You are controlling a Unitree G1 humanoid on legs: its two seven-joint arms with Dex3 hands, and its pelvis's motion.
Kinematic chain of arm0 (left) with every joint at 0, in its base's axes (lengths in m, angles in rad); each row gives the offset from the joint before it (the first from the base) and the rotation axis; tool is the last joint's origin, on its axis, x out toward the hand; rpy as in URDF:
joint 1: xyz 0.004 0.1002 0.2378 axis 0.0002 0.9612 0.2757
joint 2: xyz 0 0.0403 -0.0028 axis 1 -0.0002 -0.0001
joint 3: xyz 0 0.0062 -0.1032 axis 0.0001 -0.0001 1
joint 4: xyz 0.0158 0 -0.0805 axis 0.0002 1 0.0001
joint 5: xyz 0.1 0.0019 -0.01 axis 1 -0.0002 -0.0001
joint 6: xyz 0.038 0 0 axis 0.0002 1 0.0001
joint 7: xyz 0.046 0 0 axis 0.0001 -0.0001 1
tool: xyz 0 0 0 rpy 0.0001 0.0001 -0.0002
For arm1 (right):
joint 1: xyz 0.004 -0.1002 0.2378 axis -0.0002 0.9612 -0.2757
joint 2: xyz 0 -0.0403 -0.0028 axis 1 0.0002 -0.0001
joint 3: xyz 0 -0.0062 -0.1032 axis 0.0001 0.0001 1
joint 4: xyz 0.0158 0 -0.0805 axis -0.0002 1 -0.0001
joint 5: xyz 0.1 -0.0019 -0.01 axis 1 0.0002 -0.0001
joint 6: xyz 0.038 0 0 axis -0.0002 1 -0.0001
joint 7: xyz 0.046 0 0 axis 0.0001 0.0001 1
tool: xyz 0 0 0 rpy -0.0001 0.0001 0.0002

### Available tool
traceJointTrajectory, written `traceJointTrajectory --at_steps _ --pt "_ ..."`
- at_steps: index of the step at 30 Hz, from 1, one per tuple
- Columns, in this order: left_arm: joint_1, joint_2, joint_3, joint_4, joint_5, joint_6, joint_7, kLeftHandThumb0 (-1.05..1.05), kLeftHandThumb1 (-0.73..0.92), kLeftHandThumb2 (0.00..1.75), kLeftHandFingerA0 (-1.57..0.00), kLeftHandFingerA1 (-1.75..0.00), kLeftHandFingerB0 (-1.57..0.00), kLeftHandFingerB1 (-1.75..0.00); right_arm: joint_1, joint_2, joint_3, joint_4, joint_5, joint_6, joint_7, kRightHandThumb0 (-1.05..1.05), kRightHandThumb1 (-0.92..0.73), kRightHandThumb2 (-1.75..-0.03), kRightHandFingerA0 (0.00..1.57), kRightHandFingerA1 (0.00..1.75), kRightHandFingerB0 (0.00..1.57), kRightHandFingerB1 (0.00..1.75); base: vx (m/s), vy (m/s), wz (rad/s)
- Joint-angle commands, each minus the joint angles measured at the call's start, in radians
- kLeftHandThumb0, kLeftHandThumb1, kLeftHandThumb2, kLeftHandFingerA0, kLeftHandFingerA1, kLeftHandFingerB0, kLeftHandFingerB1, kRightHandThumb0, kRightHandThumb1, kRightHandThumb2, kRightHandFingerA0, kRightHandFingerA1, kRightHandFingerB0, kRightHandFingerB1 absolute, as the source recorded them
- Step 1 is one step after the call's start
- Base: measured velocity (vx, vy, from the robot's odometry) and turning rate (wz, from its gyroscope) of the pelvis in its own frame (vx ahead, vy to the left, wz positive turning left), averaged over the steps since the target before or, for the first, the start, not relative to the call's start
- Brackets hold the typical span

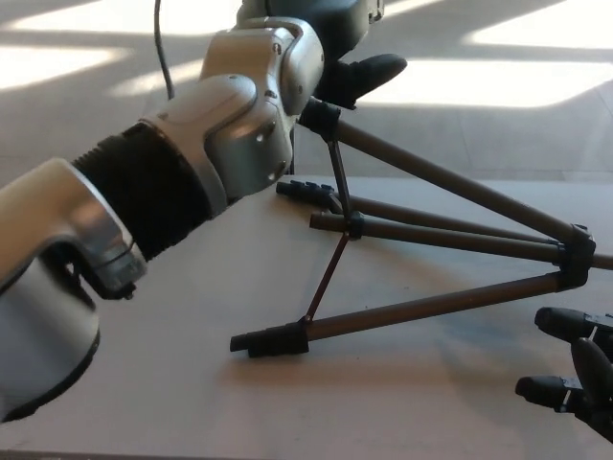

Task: Use both hands of the robot to pick up the tripod lying in the middle of the desk and make it stand upright on the desk

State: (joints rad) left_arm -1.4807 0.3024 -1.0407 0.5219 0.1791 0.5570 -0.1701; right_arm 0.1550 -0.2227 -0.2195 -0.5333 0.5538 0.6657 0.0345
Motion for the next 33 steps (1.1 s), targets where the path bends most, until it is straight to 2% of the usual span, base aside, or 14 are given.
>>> traceJointTrajectory --at_steps 1,2,4,5,12,14,15,19,22,27,28,31,32,33 --pt "-0.139 -0.068 -0.180 0.081 0.381 -0.328 0.068 -0.94 0.74 0.63 0.00 -0.40 -0.09 -0.35 0.028 -0.055 0.046 0.004 -0.055 -0.035 0.074 -0.74 -0.69 -0.61 0.69 0.78 0.64 0.51 0.00 0.000 0.00" --pt "-0.131 -0.070 -0.185 0.083 0.381 -0.330 0.067 -0.95 0.59 1.02 -0.02 -0.26 -0.13 -0.37 0.022 -0.055 0.052 0.005 -0.060 -0.035 0.072 -0.76 -0.69 -0.61 0.69 0.79 0.64 0.51 0.00 0.000 0.00" --pt "-0.089 -0.095 -0.209 0.088 0.378 -0.320 0.059 -0.94 0.59 1.01 -0.04 -0.21 -0.14 -0.33 0.018 -0.050 0.054 0.011 -0.053 -0.029 0.073 -0.76 -0.68 -0.61 0.69 0.77 0.64 0.52 0.00 0.000 0.00" --pt "-0.065 -0.123 -0.234 0.094 0.384 -0.301 0.049 -0.91 0.73 0.63 -0.03 -0.29 -0.15 -0.27 0.025 -0.057 0.062 0.018 -0.071 -0.055 0.085 -0.75 -0.69 -0.61 0.69 0.78 0.62 0.51 0.00 0.000 0.00" --pt "0.000 -0.151 -0.236 0.080 0.373 -0.265 0.026 -0.89 0.71 0.61 -0.02 -0.30 -0.12 -0.27 0.007 -0.028 0.073 0.024 -0.069 -0.040 0.058 -0.71 -0.68 -0.61 0.68 0.80 0.63 0.53 0.00 0.000 0.00" --pt "0.007 -0.146 -0.241 0.077 0.389 -0.261 0.021 -0.90 0.71 0.62 0.00 -0.32 -0.10 -0.28 -0.007 -0.006 0.060 0.012 -0.060 -0.002 0.012 -0.71 -0.64 -0.60 0.72 0.77 0.63 0.52 0.00 0.000 0.00" --pt "0.007 -0.145 -0.244 0.080 0.394 -0.264 0.010 -0.86 0.55 1.01 -0.01 -0.16 -0.10 -0.26 -0.011 -0.003 0.053 0.011 -0.054 0.011 0.003 -0.72 -0.64 -0.60 0.72 0.77 0.63 0.52 0.00 0.000 0.00" --pt "0.050 -0.115 -0.218 0.067 0.399 -0.279 0.010 -0.93 0.58 1.01 -0.01 -0.16 -0.04 -0.24 -0.036 -0.023 0.055 0.009 -0.069 0.065 -0.017 -0.73 -0.66 -0.60 0.65 0.81 0.55 0.50 0.00 0.000 0.00" --pt "0.065 -0.132 -0.196 0.096 0.405 -0.277 0.001 -0.91 0.56 1.01 -0.03 -0.15 -0.10 -0.16 -0.075 0.004 0.049 0.006 -0.089 0.186 -0.117 -0.51 -0.62 -0.59 0.60 0.85 0.60 0.59 0.00 0.000 0.00" --pt "0.086 -0.109 -0.185 0.107 0.448 -0.303 -0.013 -0.85 0.50 0.99 0.00 -0.20 0.00 -0.21 -0.091 0.031 0.061 -0.006 -0.104 0.232 -0.155 -0.51 -0.63 -0.59 0.57 0.94 0.50 0.65 0.00 0.000 0.00" --pt "0.088 -0.101 -0.195 0.134 0.469 -0.314 -0.011 -1.00 0.60 1.02 -0.01 -0.07 -0.12 -0.07 -0.083 0.040 0.070 -0.020 -0.121 0.232 -0.169 -0.53 -0.62 -0.59 0.56 0.90 0.49 0.61 0.00 0.000 0.00" --pt "0.094 -0.099 -0.192 0.139 0.500 -0.319 -0.023 -1.00 0.60 1.02 -0.01 -0.07 -0.12 -0.07 -0.077 0.047 0.076 -0.030 -0.133 0.241 -0.172 -0.53 -0.62 -0.59 0.56 0.90 0.49 0.61 0.00 0.000 0.00" --pt "0.094 -0.099 -0.200 0.152 0.520 -0.318 -0.016 -0.97 0.71 0.61 0.00 -0.21 0.00 -0.30 -0.076 0.046 0.078 -0.034 -0.135 0.244 -0.171 -0.53 -0.62 -0.59 0.55 0.88 0.48 0.61 0.00 0.000 0.00" --pt "0.095 -0.100 -0.200 0.159 0.533 -0.320 -0.014 -0.97 0.71 0.61 0.00 -0.21 0.00 -0.30 -0.077 0.047 0.079 -0.036 -0.136 0.247 -0.172 -0.53 -0.62 -0.59 0.55 0.88 0.48 0.61 0.00 0.000 0.00"
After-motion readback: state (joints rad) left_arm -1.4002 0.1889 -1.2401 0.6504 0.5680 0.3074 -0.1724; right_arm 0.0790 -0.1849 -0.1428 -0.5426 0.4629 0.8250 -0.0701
